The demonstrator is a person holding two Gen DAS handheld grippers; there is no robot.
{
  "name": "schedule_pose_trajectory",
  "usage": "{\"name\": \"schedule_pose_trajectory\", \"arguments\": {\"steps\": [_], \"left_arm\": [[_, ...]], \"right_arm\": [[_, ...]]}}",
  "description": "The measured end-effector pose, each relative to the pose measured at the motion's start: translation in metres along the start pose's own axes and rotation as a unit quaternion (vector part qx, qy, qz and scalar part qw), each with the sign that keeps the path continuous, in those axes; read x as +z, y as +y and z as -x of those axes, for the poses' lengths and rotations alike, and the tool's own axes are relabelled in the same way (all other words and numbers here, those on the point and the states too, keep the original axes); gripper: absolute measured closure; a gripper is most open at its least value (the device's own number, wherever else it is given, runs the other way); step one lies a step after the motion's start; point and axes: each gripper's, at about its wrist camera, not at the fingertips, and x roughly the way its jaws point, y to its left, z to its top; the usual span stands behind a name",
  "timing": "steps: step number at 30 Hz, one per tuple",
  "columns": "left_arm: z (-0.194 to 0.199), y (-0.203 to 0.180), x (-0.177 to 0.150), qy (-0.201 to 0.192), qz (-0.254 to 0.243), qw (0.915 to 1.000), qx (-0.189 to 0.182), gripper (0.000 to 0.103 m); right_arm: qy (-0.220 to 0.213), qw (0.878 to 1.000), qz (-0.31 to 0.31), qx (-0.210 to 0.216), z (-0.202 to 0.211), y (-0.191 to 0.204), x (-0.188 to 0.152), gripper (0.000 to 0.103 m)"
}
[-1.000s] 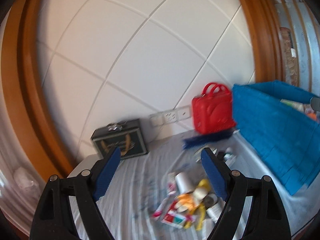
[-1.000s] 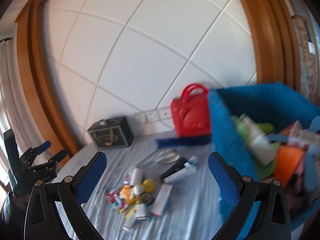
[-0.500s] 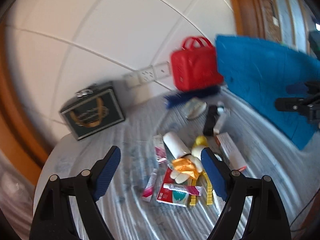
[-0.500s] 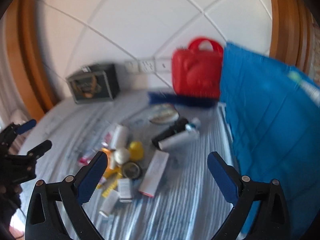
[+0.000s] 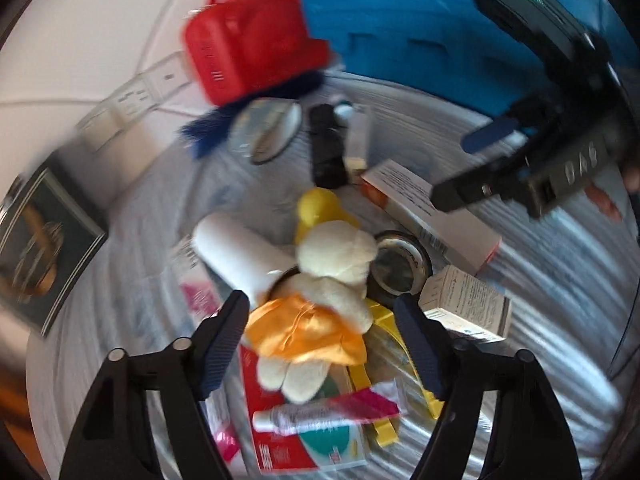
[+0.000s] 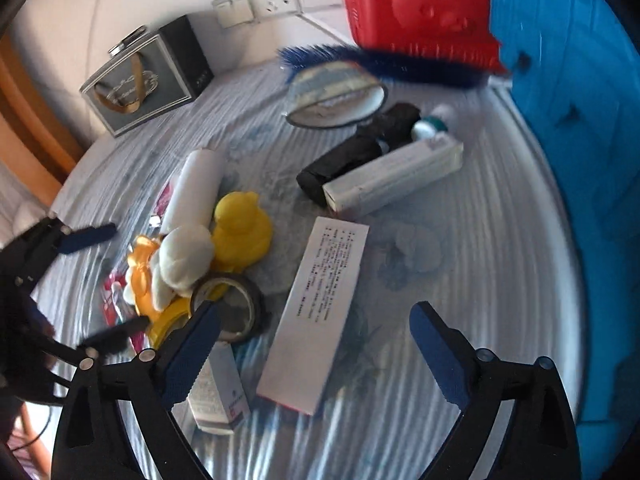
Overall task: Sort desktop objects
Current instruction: 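Grasp the plush bear with the left tool while the right tool grasps a white box, then carry the bear and white box into the blue crate and release both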
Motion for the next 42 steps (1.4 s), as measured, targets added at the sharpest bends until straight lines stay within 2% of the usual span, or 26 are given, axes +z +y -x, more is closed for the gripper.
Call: {"name": "schedule_pose_trajectory", "arguments": {"steps": [2,5,7,10,12,14,16,19,20,21,25,27,29,34,39,42], "left_arm": [[-0.011,0.002,0.001,0.005,-0.018,0.9996,-0.019,0.043],[-0.029,0.008,-0.002,0.03,-0.03,0.9977,-0.053,0.054],[-0.03,0.008,-0.006,0.029,-0.039,0.9971,-0.059,0.057],[-0.028,0.009,-0.01,0.037,-0.033,0.997,-0.059,0.069],[-0.021,0.009,-0.014,0.037,-0.017,0.9976,-0.056,0.071],[-0.016,0.011,-0.019,0.038,0.006,0.9979,-0.052,0.072],[-0.016,0.013,-0.021,0.039,0.031,0.9976,-0.049,0.072],[-0.015,0.015,-0.023,0.038,0.064,0.9962,-0.045,0.072],[-0.015,0.015,-0.022,0.039,0.068,0.996,-0.044,0.072],[-0.016,0.014,-0.022,0.04,0.069,0.9961,-0.039,0.072],[-0.01,0.013,-0.02,0.033,0.083,0.9956,-0.03,0.077],[0.002,0.014,-0.017,0.016,0.095,0.9951,-0.019,0.078],[0.02,0.014,-0.013,-0.006,0.104,0.9946,-0.009,0.078],[0.064,0.004,-0.002,-0.042,0.108,0.9931,0.016,0.078],[0.132,-0.015,0.028,-0.108,0.108,0.9872,0.046,0.078],[0.174,-0.032,0.054,-0.152,0.096,0.9818,0.061,0.078]], "right_arm": [[0.008,1.0,-0.019,0.017,-0.004,-0.008,-0.001,0.006],[0.021,0.999,-0.03,0.026,-0.009,-0.012,-0.005,0.006],[0.03,0.999,-0.031,0.029,-0.014,-0.012,-0.007,0.007],[0.043,0.998,-0.031,0.018,-0.023,-0.011,-0.009,0.012],[0.054,0.998,-0.035,0.023,-0.032,-0.012,-0.009,0.025],[0.067,0.997,-0.029,0.006,-0.043,-0.009,-0.009,0.032],[0.061,0.998,-0.014,-0.006,-0.046,-0.003,-0.007,0.034],[0.057,0.998,0.004,-0.036,-0.053,0.004,-0.004,0.043],[0.055,0.997,0.022,-0.053,-0.055,0.009,-0.003,0.052],[0.051,0.996,0.033,-0.063,-0.056,0.012,-0.004,0.056],[0.048,0.995,0.055,-0.062,-0.054,0.013,-0.007,0.059],[0.03,0.997,0.052,-0.042,-0.037,0.008,-0.007,0.059],[0.006,0.996,0.07,-0.053,-0.016,0.01,-0.006,0.059],[-0.044,0.996,0.072,-0.041,0.039,0.017,-0.003,0.059],[-0.11,0.991,0.07,-0.029,0.107,0.033,-0.004,0.059],[-0.165,0.984,0.063,-0.025,0.163,0.036,-0.008,0.059]]}}
